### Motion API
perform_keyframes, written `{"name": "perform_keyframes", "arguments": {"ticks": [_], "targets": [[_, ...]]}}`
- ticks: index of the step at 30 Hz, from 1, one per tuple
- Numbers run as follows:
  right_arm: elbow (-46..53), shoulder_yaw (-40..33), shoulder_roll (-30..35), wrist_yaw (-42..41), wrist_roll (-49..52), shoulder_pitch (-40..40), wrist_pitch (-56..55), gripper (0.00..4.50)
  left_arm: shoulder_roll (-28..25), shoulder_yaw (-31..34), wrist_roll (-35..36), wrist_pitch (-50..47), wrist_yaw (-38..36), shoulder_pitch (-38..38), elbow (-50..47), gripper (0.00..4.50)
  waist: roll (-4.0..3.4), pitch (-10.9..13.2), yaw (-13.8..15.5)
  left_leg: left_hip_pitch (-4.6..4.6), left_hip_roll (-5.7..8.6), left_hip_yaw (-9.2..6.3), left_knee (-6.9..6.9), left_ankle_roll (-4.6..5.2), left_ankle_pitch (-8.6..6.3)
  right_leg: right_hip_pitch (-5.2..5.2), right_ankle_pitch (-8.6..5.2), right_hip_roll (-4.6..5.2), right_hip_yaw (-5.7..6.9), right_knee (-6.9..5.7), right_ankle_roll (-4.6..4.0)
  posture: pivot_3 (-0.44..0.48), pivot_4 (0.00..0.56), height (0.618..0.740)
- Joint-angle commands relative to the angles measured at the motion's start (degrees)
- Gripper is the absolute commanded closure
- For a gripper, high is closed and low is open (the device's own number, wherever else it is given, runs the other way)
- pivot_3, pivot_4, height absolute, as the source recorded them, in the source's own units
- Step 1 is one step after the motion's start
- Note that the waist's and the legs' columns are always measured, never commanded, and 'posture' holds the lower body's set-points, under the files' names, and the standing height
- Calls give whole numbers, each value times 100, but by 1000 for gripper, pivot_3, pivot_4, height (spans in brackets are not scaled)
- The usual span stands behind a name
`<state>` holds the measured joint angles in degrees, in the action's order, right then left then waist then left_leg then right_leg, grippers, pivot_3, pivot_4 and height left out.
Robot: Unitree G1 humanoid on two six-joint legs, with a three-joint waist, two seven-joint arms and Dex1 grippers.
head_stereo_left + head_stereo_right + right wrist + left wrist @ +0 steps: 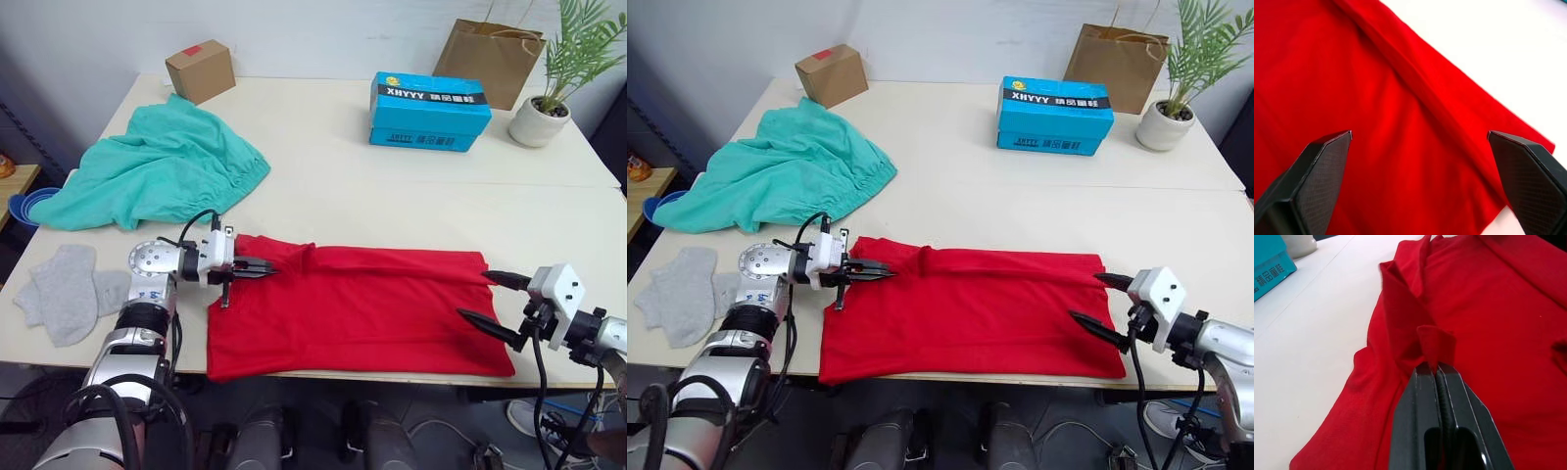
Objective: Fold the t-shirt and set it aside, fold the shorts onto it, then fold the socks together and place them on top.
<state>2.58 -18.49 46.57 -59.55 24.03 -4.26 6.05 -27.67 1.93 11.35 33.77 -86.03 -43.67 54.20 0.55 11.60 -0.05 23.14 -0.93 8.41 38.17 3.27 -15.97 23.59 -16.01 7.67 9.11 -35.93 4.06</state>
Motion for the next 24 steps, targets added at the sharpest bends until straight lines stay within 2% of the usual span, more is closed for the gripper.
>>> {"name": "perform_keyframes", "arguments": {"ticks": [1,8,11,12,14,19,20,24], "targets": [[-3,-170,-14,-30,43,-58,-141,0,-148,-48,170,0,-494,89,-230,4479,0,0,0,0,0,0,0,0,0,0,0,0,0,0,0,0,150,740],[-154,-182,45,-121,36,-108,-221,0,-306,-165,260,-124,-541,151,-430,4479,-1,0,-1,0,0,-1,0,1,0,-1,0,0,0,0,0,0,150,740],[-290,-168,74,-173,9,-52,-259,0,-429,-303,156,-591,-373,210,-534,4479,-1,0,-2,-1,0,-1,0,1,0,-1,0,0,0,0,0,0,150,740],[-315,-149,91,-208,9,-52,-252,0,-448,-334,185,-702,-391,240,-613,4083,-1,0,-2,-1,0,-1,0,1,0,-1,0,0,0,0,0,0,150,740],[-349,-103,131,-280,-6,-67,-230,0,-488,-397,185,-698,-380,308,-776,3642,-1,0,-2,-1,0,-1,0,1,0,-1,0,-1,0,-1,0,0,150,740],[-364,-105,245,-497,53,-79,-52,0,-807,-516,236,-1097,-486,549,-1333,2160,-1,0,-3,-1,-1,-1,0,1,0,0,0,0,-1,-1,0,0,150,740],[-328,-146,277,-553,125,-88,49,0,-906,-525,280,-1255,-503,611,-1491,2160,-1,0,-6,-1,-1,-1,0,1,0,-1,0,0,-1,-1,0,0,150,740],[123,-391,508,-813,828,-64,939,0,-1475,-205,1064,-3175,-307,1055,-2759,2160,-2,0,-27,-2,-4,-2,-2,0,-1,0,0,0,-3,-1,0,0,150,740]]}}
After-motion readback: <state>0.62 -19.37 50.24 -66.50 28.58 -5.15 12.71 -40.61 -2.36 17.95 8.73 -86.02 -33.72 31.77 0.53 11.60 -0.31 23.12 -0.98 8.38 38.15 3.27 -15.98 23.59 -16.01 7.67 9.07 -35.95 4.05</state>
